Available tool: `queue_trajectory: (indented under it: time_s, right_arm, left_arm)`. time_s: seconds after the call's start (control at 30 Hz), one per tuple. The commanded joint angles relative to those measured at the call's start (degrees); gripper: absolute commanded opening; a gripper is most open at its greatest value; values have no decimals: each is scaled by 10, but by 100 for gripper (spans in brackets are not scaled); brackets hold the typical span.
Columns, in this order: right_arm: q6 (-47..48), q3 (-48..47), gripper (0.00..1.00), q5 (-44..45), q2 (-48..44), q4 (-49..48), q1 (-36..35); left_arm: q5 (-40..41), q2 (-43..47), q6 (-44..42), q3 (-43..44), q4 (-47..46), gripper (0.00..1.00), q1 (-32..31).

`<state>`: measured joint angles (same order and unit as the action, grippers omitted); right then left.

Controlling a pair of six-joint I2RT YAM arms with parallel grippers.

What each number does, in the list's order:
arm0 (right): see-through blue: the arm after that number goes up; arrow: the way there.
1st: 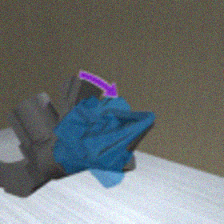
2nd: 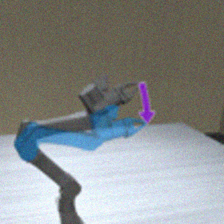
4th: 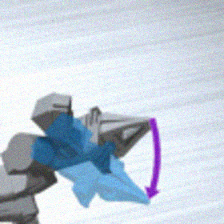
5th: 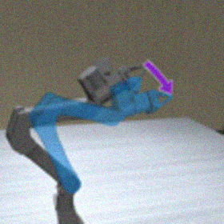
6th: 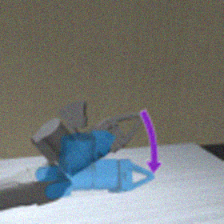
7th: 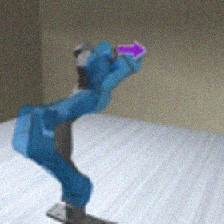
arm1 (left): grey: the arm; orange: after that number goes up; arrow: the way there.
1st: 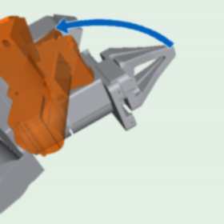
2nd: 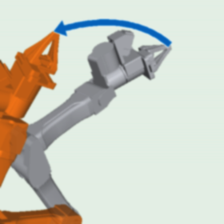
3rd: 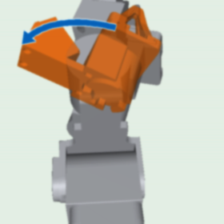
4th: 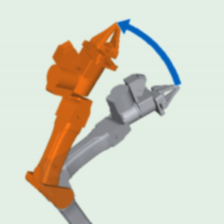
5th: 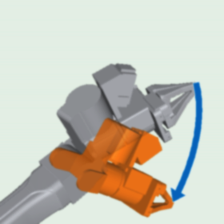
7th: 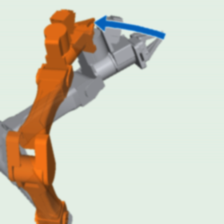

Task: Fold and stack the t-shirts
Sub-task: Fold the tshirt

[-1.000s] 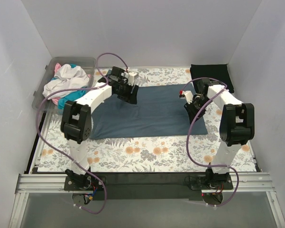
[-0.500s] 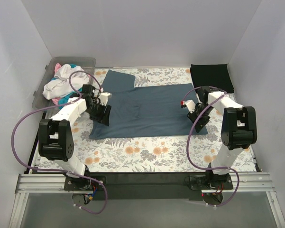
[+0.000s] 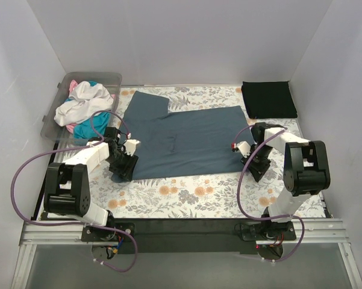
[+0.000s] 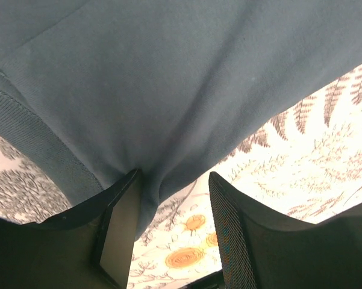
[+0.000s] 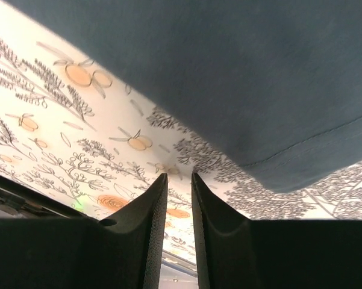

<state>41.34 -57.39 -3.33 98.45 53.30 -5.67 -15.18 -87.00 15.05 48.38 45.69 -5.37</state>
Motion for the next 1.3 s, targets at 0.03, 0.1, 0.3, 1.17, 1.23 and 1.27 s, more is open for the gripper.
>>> queue_trajectory:
  time_s: [0.03, 0.1, 0.3, 1.17, 1.23, 1.27]
  right_arm:
    - [19, 29, 30, -22, -30, -7, 2]
    - [17, -13, 32, -63, -59, 5, 2]
    - [-27, -123, 33, -103, -30, 10, 3]
    - [23, 52, 33, 11, -57, -59, 3]
    - [19, 21, 35, 1, -64, -56, 3]
    - [15, 4, 38, -13, -64, -54, 5]
  left_arm:
    - [26, 29, -18, -22, 18, 47, 2]
    - [25, 25, -14, -15, 19, 47, 2]
    - [29, -4, -16, 9, 7, 48, 4]
    - [-22, 35, -63, -6, 51, 48, 11]
    - [-37, 41, -56, 12, 58, 48, 11]
    - [-44, 39, -51, 29, 65, 48, 11]
